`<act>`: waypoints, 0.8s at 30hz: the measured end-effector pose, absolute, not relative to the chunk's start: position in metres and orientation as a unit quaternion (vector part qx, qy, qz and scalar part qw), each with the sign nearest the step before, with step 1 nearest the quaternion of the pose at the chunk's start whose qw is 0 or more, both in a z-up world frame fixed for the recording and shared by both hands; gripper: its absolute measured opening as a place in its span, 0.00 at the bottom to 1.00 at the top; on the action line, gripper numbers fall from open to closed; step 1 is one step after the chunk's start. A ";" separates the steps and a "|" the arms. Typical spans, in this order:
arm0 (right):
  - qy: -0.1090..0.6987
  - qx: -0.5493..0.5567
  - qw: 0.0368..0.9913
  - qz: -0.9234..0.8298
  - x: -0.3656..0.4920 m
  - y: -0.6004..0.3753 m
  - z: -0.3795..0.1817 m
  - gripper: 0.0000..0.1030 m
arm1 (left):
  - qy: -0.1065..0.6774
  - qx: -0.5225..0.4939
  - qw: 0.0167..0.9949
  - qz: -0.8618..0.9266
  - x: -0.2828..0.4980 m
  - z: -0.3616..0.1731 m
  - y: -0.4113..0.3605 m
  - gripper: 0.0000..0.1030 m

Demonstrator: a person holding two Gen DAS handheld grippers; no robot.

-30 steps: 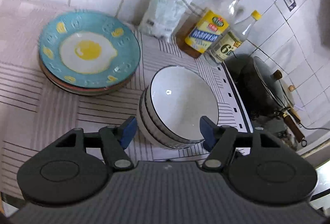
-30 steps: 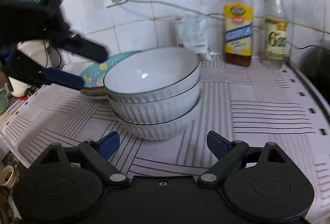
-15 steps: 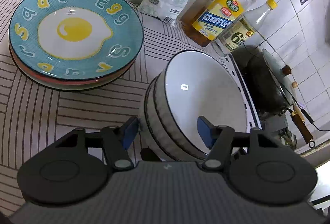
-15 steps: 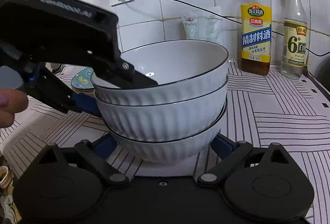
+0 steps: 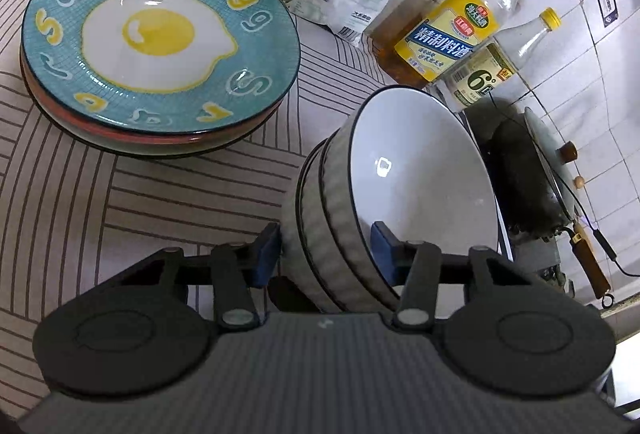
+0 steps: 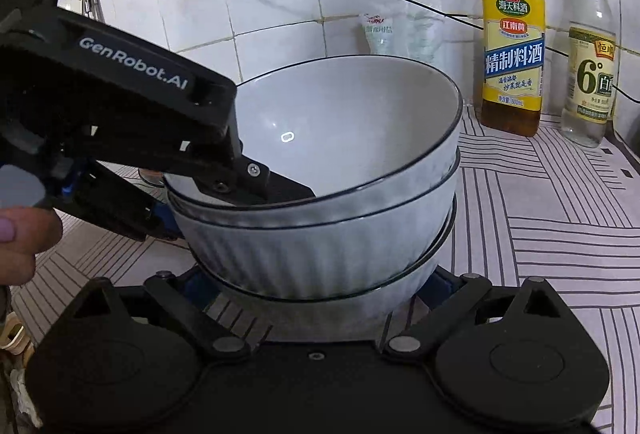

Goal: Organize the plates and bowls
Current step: 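Lower the bowl stack onto the teal Egg plate and release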

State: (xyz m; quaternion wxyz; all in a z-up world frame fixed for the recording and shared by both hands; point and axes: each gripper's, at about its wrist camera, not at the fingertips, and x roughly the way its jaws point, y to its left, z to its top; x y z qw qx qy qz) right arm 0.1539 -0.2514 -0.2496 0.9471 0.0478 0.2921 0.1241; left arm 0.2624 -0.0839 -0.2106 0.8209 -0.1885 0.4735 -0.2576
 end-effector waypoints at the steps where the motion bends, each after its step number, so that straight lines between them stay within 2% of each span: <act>1: 0.292 0.046 0.947 0.124 0.153 -0.251 -0.250 0.97 | 0.473 -0.188 0.821 -0.258 0.262 -0.211 -0.084 0.46; 14: 0.273 0.050 0.953 0.122 0.136 -0.247 -0.241 0.97 | 0.466 -0.153 0.826 -0.279 0.245 -0.194 -0.080 0.46; 24: 0.234 0.041 0.961 0.142 0.136 -0.234 -0.192 0.97 | 0.430 -0.121 0.847 -0.289 0.239 -0.133 -0.061 0.46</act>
